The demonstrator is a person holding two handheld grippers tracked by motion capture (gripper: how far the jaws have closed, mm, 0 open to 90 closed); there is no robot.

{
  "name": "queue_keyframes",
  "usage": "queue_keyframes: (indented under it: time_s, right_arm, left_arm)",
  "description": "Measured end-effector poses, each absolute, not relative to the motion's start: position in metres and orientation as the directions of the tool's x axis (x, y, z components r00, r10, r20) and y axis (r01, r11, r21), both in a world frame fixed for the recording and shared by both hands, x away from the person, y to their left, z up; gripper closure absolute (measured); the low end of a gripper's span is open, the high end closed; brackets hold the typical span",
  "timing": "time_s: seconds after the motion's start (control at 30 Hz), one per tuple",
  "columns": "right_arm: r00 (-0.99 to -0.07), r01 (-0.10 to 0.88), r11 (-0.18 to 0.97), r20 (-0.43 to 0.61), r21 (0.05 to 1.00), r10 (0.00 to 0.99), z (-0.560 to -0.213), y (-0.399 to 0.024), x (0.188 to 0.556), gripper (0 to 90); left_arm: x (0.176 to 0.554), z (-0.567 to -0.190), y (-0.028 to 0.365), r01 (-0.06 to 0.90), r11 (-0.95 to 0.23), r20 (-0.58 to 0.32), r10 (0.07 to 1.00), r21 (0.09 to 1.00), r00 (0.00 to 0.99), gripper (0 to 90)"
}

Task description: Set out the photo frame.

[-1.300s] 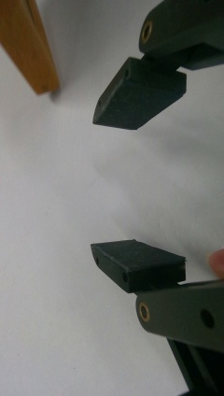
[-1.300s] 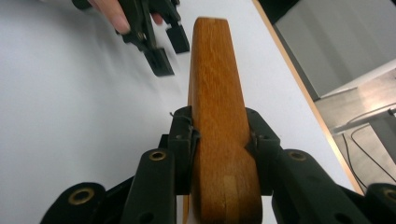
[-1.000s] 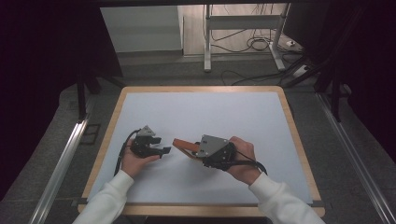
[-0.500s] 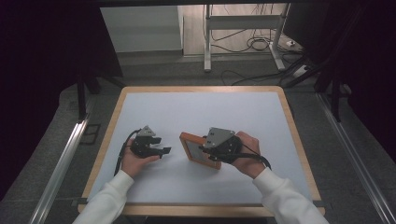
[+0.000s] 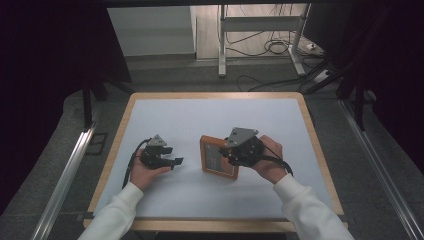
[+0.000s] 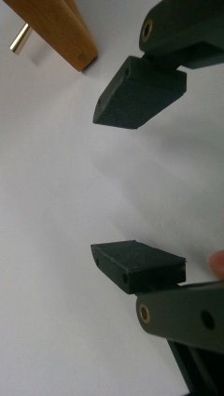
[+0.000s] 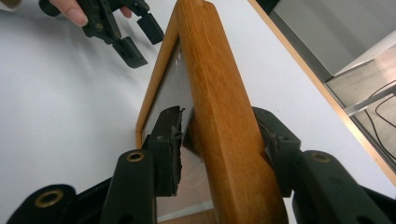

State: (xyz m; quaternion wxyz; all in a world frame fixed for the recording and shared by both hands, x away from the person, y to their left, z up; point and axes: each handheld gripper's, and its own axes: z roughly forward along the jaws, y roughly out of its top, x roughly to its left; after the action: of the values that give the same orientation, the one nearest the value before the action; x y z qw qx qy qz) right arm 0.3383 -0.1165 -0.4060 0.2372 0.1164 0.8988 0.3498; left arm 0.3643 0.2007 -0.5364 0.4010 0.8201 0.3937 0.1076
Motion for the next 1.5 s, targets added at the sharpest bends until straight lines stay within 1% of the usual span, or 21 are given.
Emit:
queue_keyframes:
  time_s: [0.6, 0.7, 0.73, 0.97, 1.17, 1.3, 1.33, 1.5]
  right_arm:
    - [-0.841, 0.098, 0.723, -0.331, 0.684, 0.427, -0.411, -0.118, 0.360, 46.3]
    - [-0.834, 0.120, 0.719, -0.324, 0.684, 0.447, -0.412, -0.118, 0.365, 43.9]
    - [-0.828, 0.127, 0.719, -0.326, 0.684, 0.456, -0.414, -0.118, 0.368, 41.9]
    - [-0.811, 0.163, 0.703, -0.312, 0.692, 0.495, -0.418, -0.120, 0.377, 36.7]
    - [-0.812, 0.176, 0.701, -0.300, 0.691, 0.500, -0.420, -0.120, 0.385, 34.7]
    - [-0.794, 0.173, 0.699, -0.321, 0.694, 0.516, -0.419, -0.116, 0.385, 28.9]
    - [-0.794, 0.173, 0.699, -0.321, 0.694, 0.516, -0.419, -0.116, 0.385, 28.9]
    - [-0.778, 0.180, 0.670, -0.313, 0.720, 0.545, -0.418, -0.117, 0.383, 23.2]
  left_arm:
    - [0.364, -0.536, 0.202, 0.562, -0.362, -0.148, 0.730, 0.743, 0.667, 32.0]
    - [0.364, -0.536, 0.201, 0.562, -0.364, -0.148, 0.729, 0.743, 0.668, 32.0]
    - [0.364, -0.536, 0.201, 0.563, -0.359, -0.151, 0.731, 0.744, 0.666, 32.0]
    - [0.364, -0.536, 0.202, 0.565, -0.364, -0.149, 0.731, 0.741, 0.666, 31.9]
    - [0.364, -0.537, 0.201, 0.562, -0.366, -0.148, 0.728, 0.742, 0.669, 31.9]
    - [0.364, -0.536, 0.201, 0.561, -0.367, -0.147, 0.727, 0.742, 0.670, 31.9]
    - [0.364, -0.536, 0.201, 0.561, -0.368, -0.146, 0.727, 0.742, 0.671, 31.9]
    - [0.364, -0.536, 0.201, 0.563, -0.363, -0.150, 0.729, 0.743, 0.668, 31.8]
